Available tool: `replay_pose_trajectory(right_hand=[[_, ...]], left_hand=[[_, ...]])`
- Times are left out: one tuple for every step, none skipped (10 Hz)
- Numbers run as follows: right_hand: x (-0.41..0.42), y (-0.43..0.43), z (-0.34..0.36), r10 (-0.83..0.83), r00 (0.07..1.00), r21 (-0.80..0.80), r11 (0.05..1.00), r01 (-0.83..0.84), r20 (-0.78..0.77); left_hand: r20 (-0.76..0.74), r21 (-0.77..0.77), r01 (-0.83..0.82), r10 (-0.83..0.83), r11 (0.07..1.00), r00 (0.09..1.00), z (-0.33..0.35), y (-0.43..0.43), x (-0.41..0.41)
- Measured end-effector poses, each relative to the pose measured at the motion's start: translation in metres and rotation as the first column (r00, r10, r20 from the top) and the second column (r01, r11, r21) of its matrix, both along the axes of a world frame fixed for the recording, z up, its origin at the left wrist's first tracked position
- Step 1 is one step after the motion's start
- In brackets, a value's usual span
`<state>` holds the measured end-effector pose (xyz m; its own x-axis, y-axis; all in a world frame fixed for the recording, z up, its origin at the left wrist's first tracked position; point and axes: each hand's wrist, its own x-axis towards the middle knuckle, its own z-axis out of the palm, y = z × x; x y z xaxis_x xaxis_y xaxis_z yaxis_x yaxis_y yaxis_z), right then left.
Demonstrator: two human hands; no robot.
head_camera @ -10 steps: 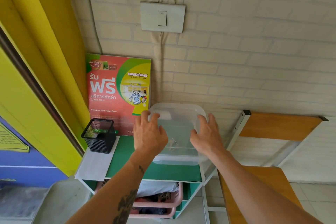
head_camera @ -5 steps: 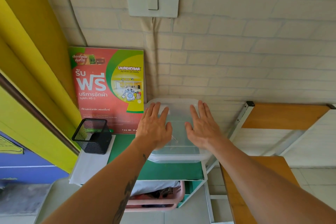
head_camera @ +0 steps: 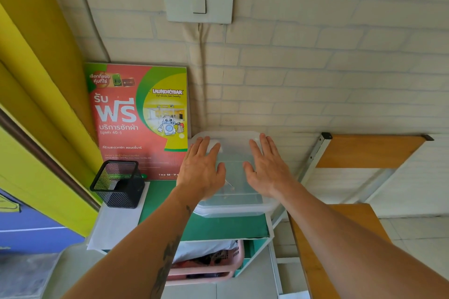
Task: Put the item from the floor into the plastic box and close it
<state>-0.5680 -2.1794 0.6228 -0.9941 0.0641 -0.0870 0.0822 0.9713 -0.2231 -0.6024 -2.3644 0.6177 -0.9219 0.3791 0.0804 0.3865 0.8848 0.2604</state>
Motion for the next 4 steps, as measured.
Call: replay_pose_trajectory(right_hand=[[-0.004, 0.001, 0.006, -0.009, 0.999, 0.011, 1.000, 0.009, 0.041], [-0.003, 0.004, 0.015, -0.023, 0.996, 0.026, 0.999, 0.020, 0.084], [0.005, 0.006, 0.042, -0.056, 0.996, 0.050, 0.997, 0.053, 0.068], [0.016, 0.009, 0.066, -0.040, 0.998, 0.037, 0.999, 0.039, 0.049]], left_hand=[[0.016, -0.001, -0.004, 0.004, 1.000, 1.000, 0.004, 0.000, 0.001], [0.025, -0.037, 0.013, -0.012, 0.999, 1.000, 0.010, 0.002, 0.002], [0.034, -0.125, 0.008, -0.004, 0.992, 0.999, 0.028, 0.004, 0.003], [0.022, -0.158, 0.006, -0.002, 0.987, 1.000, 0.048, 0.005, 0.011]])
